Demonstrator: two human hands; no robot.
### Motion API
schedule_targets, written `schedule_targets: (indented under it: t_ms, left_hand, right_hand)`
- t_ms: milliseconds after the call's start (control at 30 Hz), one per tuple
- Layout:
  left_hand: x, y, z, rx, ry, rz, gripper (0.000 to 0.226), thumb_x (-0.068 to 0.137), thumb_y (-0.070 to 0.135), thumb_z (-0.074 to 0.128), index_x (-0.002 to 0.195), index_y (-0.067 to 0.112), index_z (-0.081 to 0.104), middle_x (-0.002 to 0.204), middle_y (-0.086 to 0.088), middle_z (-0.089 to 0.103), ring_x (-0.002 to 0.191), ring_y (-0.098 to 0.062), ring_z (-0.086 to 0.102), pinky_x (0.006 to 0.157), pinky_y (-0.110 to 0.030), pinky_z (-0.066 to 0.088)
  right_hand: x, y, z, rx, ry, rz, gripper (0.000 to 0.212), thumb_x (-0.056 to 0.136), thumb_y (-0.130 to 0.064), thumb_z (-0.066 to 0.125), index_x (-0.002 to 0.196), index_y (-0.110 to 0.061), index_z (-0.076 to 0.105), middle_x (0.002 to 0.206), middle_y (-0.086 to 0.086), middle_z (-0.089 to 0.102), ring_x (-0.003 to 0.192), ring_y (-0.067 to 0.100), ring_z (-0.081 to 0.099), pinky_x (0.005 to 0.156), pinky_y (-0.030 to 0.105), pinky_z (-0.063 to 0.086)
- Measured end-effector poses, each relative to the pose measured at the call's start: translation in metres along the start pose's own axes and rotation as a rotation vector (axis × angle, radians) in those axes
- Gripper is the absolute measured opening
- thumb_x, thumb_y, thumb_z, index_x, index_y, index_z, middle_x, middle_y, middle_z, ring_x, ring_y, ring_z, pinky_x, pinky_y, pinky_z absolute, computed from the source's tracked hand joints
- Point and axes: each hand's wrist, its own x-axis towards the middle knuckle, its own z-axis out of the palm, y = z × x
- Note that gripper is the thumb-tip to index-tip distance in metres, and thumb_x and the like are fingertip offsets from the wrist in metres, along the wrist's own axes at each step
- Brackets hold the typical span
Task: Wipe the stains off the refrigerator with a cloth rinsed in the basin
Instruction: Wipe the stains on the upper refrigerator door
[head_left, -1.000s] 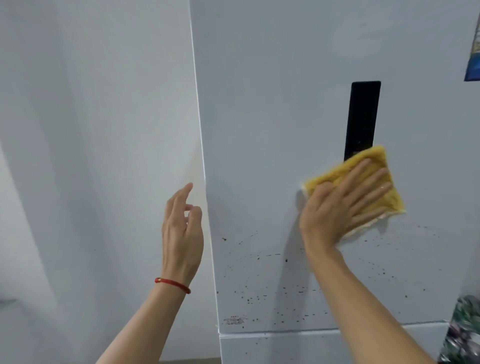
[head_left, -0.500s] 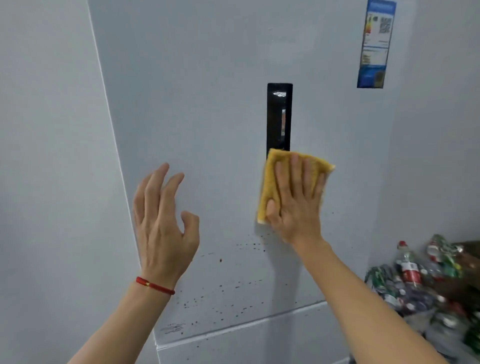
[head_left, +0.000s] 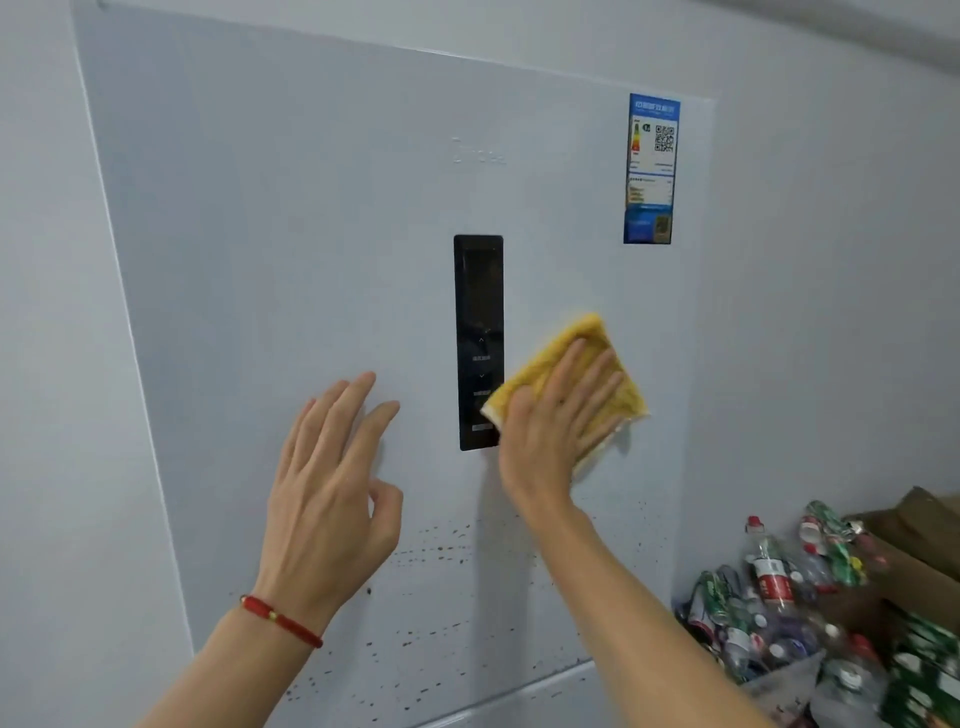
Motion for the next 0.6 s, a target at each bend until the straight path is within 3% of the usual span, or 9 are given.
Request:
schedule_targets:
  t_ms: [100, 167, 233, 400, 467, 533, 600]
  left_hand:
    - [0.019, 0.02, 0.015, -0.073, 0.038, 0.044, 0.055, 0.081, 0.0, 0.052, 0.136, 0.001, 0.058, 0.155, -0.015, 0.044, 0.145, -0.036, 0.038, 0.114, -0.056, 0.038]
    - [0.025, 0.029, 0.023, -0.103, 0.053, 0.061, 0.057, 0.081, -0.001, 0.051, 0.137, 0.001, 0.058, 0.156, -0.015, 0.043, 0.146, -0.035, 0.037, 0.115, -0.055, 0.038]
    - [0.026, 0.033, 0.027, -0.101, 0.063, 0.063, 0.06, 0.077, -0.004, 0.049, 0.137, 0.001, 0.057, 0.155, -0.014, 0.043, 0.147, -0.035, 0.037, 0.116, -0.054, 0.037]
    - [0.017, 0.022, 0.022, -0.032, 0.08, 0.004, 0.06, 0.076, -0.004, 0.049, 0.135, 0.002, 0.059, 0.154, -0.012, 0.045, 0.146, -0.034, 0.038, 0.114, -0.056, 0.038]
    - [0.016, 0.013, 0.016, -0.006, 0.102, -0.032, 0.059, 0.076, -0.004, 0.049, 0.133, 0.002, 0.06, 0.153, -0.013, 0.047, 0.145, -0.034, 0.039, 0.114, -0.055, 0.039]
    - [0.009, 0.0, 0.003, 0.004, 0.15, -0.09, 0.057, 0.075, -0.005, 0.049, 0.13, 0.001, 0.061, 0.15, -0.013, 0.049, 0.143, -0.034, 0.042, 0.116, -0.048, 0.039]
    - [0.001, -0.002, -0.012, 0.018, 0.238, -0.196, 0.056, 0.072, -0.01, 0.048, 0.126, 0.0, 0.062, 0.147, -0.014, 0.052, 0.14, -0.034, 0.045, 0.117, -0.032, 0.036]
  right_hand:
    - [-0.023, -0.028, 0.006, -0.128, -0.098, -0.698, 0.074, 0.104, -0.046, 0.039, 0.166, -0.02, 0.008, 0.174, 0.012, -0.003, 0.16, 0.037, -0.008, 0.122, 0.07, -0.004]
    - [0.011, -0.009, -0.007, -0.197, -0.054, -0.978, 0.072, 0.1, -0.049, 0.051, 0.163, -0.024, 0.026, 0.172, 0.009, 0.016, 0.16, 0.034, 0.008, 0.121, 0.072, 0.011]
    - [0.059, 0.029, -0.021, -0.251, 0.005, -0.897, 0.071, 0.099, -0.051, 0.044, 0.164, -0.025, 0.028, 0.173, 0.012, 0.016, 0.16, 0.035, 0.009, 0.121, 0.072, 0.011]
    - [0.117, 0.118, -0.045, 0.001, -0.002, -0.027, 0.074, 0.101, -0.061, 0.012, 0.165, -0.031, -0.009, 0.174, 0.004, -0.014, 0.16, 0.027, -0.011, 0.123, 0.067, 0.002]
    - [0.097, 0.109, -0.04, 0.076, 0.041, 0.169, 0.072, 0.101, -0.058, 0.008, 0.164, -0.031, -0.014, 0.173, 0.002, -0.017, 0.16, 0.027, -0.016, 0.123, 0.066, 0.001]
    - [0.058, 0.064, -0.02, 0.046, 0.073, 0.103, 0.072, 0.102, -0.053, 0.01, 0.165, -0.026, -0.013, 0.173, 0.006, -0.017, 0.159, 0.03, -0.017, 0.123, 0.067, -0.002]
    - [0.013, 0.007, 0.003, 0.007, -0.021, -0.197, 0.075, 0.104, -0.054, 0.017, 0.166, -0.021, -0.008, 0.173, 0.013, -0.014, 0.159, 0.036, -0.014, 0.124, 0.067, -0.005]
